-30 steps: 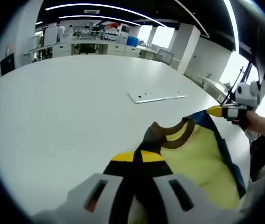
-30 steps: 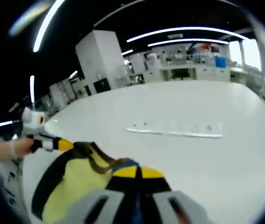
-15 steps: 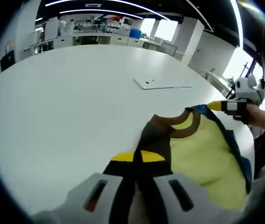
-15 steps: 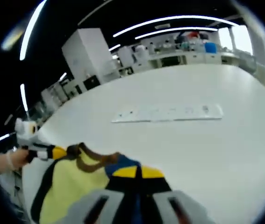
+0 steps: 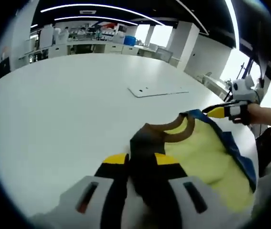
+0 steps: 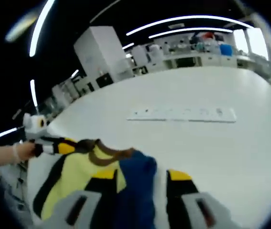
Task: Fold the garment on the visible template until the final outline fits inside the template.
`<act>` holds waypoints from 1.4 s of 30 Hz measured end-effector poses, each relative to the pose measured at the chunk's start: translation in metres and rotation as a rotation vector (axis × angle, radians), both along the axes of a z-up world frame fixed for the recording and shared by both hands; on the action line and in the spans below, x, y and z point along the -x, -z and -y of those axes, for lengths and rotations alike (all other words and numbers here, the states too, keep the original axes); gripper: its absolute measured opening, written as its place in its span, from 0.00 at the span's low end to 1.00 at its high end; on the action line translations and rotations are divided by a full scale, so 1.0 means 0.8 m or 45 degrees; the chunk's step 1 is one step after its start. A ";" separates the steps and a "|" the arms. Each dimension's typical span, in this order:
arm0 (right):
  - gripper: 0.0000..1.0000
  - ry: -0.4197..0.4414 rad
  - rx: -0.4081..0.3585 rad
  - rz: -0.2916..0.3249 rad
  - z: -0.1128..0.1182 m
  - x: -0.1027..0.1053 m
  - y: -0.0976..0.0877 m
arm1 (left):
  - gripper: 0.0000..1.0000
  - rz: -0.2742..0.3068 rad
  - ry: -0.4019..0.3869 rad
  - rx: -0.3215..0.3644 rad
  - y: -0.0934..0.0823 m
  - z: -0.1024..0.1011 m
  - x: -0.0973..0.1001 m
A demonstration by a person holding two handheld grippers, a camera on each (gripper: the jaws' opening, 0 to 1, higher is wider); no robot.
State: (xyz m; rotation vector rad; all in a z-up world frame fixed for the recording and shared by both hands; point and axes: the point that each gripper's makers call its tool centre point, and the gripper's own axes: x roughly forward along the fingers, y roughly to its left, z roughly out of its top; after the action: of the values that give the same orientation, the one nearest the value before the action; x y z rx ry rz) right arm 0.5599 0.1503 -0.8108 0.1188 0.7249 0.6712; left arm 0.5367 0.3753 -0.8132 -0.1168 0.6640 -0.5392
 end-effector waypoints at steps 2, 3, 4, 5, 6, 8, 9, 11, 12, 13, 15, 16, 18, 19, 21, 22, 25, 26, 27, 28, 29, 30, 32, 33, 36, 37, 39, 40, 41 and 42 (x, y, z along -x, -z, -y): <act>0.55 -0.003 -0.040 -0.001 0.002 0.012 -0.004 | 0.36 0.049 0.056 0.007 -0.002 0.000 0.004; 0.60 -0.005 -0.043 0.003 0.004 0.019 -0.005 | 0.42 0.056 0.068 0.013 -0.005 0.006 0.008; 0.65 -0.014 -0.045 0.012 0.002 0.025 -0.006 | 0.48 0.070 0.093 0.029 -0.011 0.010 0.013; 0.69 -0.025 -0.041 0.022 0.002 0.029 -0.007 | 0.53 0.080 0.108 0.037 -0.011 0.008 0.007; 0.72 -0.030 -0.037 0.025 0.002 0.025 -0.007 | 0.57 0.095 0.129 0.044 -0.016 0.009 0.010; 0.79 -0.063 -0.032 0.026 0.002 0.030 -0.006 | 0.66 0.141 0.165 0.041 -0.028 0.013 0.020; 0.82 -0.076 -0.023 0.027 0.002 0.036 -0.007 | 0.70 0.140 0.168 0.048 -0.031 0.016 0.025; 0.89 -0.097 -0.017 0.048 0.003 0.041 -0.010 | 0.80 0.156 0.172 0.071 -0.038 0.018 0.030; 0.91 -0.107 -0.014 0.060 0.003 0.046 -0.012 | 0.85 0.165 0.177 0.097 -0.044 0.022 0.034; 0.96 -0.112 -0.012 0.072 0.003 0.049 -0.015 | 0.90 0.169 0.180 0.113 -0.046 0.019 0.031; 0.99 -0.142 0.002 0.093 0.004 0.057 -0.019 | 0.96 0.194 0.208 0.141 -0.058 0.026 0.037; 0.99 -0.175 0.029 0.105 0.006 0.064 -0.021 | 0.99 0.199 0.219 0.147 -0.062 0.029 0.040; 0.99 -0.206 0.058 0.116 0.007 0.070 -0.023 | 0.99 0.208 0.256 0.153 -0.071 0.036 0.053; 0.99 -0.210 0.068 0.113 0.009 0.073 -0.023 | 0.99 0.218 0.279 0.155 -0.076 0.040 0.058; 0.99 -0.207 0.075 0.115 0.014 0.074 -0.032 | 0.99 0.227 0.291 0.142 -0.079 0.042 0.063; 0.99 -0.207 0.075 0.115 0.016 0.078 -0.027 | 0.99 0.228 0.294 0.143 -0.080 0.042 0.065; 0.99 -0.183 0.060 0.122 0.022 0.084 -0.032 | 0.99 0.229 0.300 0.164 -0.084 0.043 0.069; 0.99 -0.176 0.054 0.126 0.023 0.086 -0.034 | 0.99 0.234 0.307 0.166 -0.087 0.044 0.073; 0.99 -0.169 0.046 0.126 0.026 0.088 -0.037 | 0.99 0.239 0.312 0.162 -0.090 0.046 0.078; 0.99 -0.168 0.042 0.126 0.026 0.091 -0.039 | 0.99 0.240 0.315 0.158 -0.091 0.046 0.081; 0.99 -0.165 0.040 0.127 0.028 0.094 -0.041 | 0.99 0.242 0.316 0.159 -0.093 0.047 0.085; 0.99 -0.165 0.045 0.131 0.029 0.096 -0.041 | 0.99 0.245 0.316 0.161 -0.094 0.046 0.087; 0.99 -0.159 0.053 0.138 0.032 0.102 -0.044 | 0.99 0.245 0.314 0.160 -0.095 0.042 0.088; 0.99 -0.158 0.052 0.143 0.034 0.107 -0.046 | 0.99 0.246 0.316 0.160 -0.097 0.044 0.095; 0.99 -0.165 0.057 0.145 0.038 0.119 -0.049 | 0.99 0.255 0.316 0.162 -0.101 0.042 0.104; 0.99 -0.164 0.059 0.149 0.040 0.124 -0.051 | 0.99 0.255 0.317 0.164 -0.103 0.041 0.111; 0.99 -0.159 0.058 0.152 0.043 0.131 -0.053 | 0.99 0.261 0.317 0.163 -0.103 0.038 0.119; 0.99 -0.157 0.058 0.157 0.044 0.135 -0.055 | 0.99 0.265 0.315 0.164 -0.104 0.037 0.122; 0.99 -0.160 0.063 0.162 0.045 0.137 -0.055 | 0.99 0.276 0.313 0.164 -0.106 0.039 0.130; 0.99 -0.165 0.071 0.166 0.048 0.140 -0.055 | 0.98 0.289 0.309 0.160 -0.108 0.038 0.134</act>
State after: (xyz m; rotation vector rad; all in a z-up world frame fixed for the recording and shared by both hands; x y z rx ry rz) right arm 0.4478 0.1123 -0.7667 -0.0230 0.6291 0.7744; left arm 0.4296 0.3446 -0.7268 -0.0917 0.4240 -0.8151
